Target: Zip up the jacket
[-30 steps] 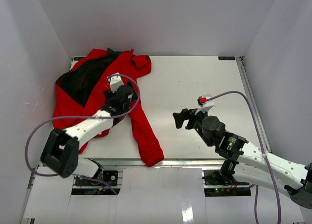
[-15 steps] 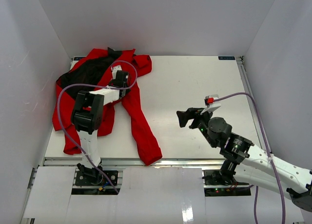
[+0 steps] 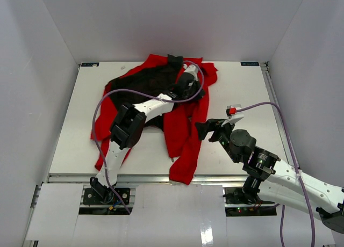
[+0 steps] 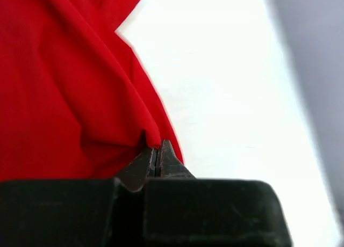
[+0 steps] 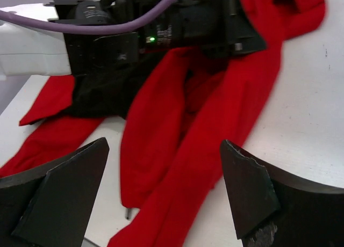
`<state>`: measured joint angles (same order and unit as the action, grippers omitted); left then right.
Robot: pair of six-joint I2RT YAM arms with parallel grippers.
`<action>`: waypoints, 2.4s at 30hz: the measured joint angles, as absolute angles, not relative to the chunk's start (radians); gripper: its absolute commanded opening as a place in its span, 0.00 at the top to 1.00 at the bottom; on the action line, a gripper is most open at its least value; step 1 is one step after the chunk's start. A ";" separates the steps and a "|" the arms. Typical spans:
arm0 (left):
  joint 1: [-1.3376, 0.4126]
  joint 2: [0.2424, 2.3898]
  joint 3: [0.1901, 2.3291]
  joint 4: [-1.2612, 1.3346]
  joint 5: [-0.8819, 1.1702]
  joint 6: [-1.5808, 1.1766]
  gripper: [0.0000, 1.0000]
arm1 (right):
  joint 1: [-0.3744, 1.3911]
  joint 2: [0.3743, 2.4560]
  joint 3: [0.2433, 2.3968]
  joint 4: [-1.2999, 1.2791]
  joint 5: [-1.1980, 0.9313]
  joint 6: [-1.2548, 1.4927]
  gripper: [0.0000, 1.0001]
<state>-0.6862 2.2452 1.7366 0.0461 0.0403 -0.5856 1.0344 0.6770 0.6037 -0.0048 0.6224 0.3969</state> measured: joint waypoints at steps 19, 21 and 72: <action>-0.662 1.845 1.420 -0.119 0.077 -0.498 0.32 | 1.034 0.667 0.591 -0.005 0.621 0.409 0.09; -0.653 1.766 1.330 -0.113 0.096 -0.481 0.32 | 1.034 0.668 0.591 -0.005 0.621 0.412 0.09; -0.455 1.098 0.558 0.089 0.096 -0.601 0.23 | 0.627 1.011 0.616 0.039 0.202 0.358 0.05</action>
